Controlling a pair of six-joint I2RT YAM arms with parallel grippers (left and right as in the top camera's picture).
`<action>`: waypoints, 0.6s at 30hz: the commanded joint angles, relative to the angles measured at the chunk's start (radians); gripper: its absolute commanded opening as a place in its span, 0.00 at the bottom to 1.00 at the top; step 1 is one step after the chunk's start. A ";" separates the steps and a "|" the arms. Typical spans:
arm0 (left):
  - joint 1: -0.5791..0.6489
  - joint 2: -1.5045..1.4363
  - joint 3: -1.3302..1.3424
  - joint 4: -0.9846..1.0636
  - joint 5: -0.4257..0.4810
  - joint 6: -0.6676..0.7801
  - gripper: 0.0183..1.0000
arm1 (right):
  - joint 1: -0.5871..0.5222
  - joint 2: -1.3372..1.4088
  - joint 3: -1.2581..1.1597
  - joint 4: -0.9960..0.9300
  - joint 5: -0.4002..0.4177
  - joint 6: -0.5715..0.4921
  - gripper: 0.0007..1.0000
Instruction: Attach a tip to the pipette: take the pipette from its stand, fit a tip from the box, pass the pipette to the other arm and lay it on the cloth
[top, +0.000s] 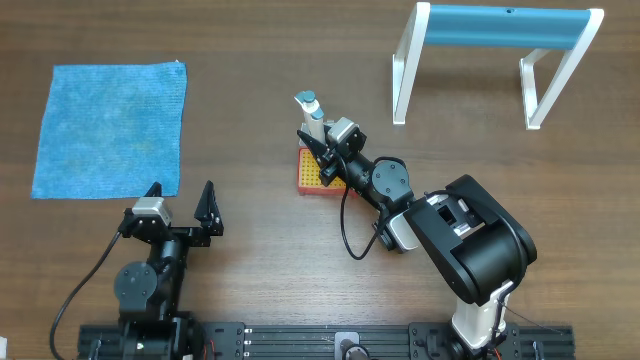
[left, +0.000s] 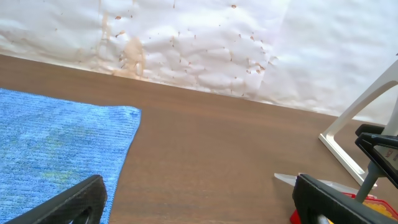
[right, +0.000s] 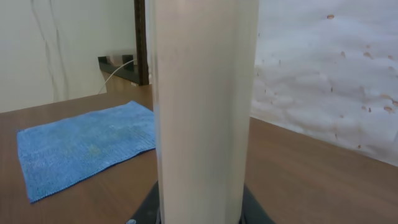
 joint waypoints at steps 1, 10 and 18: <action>-0.002 -0.005 -0.002 -0.006 0.000 0.002 0.96 | -0.008 0.023 -0.009 -0.042 -0.013 -0.007 0.08; -0.002 -0.005 -0.002 -0.006 0.000 0.002 0.96 | -0.009 -0.122 0.054 -0.058 -0.013 -0.007 0.08; -0.002 -0.005 -0.002 -0.006 0.000 0.002 0.97 | -0.006 -0.302 0.058 -0.192 -0.013 -0.007 0.08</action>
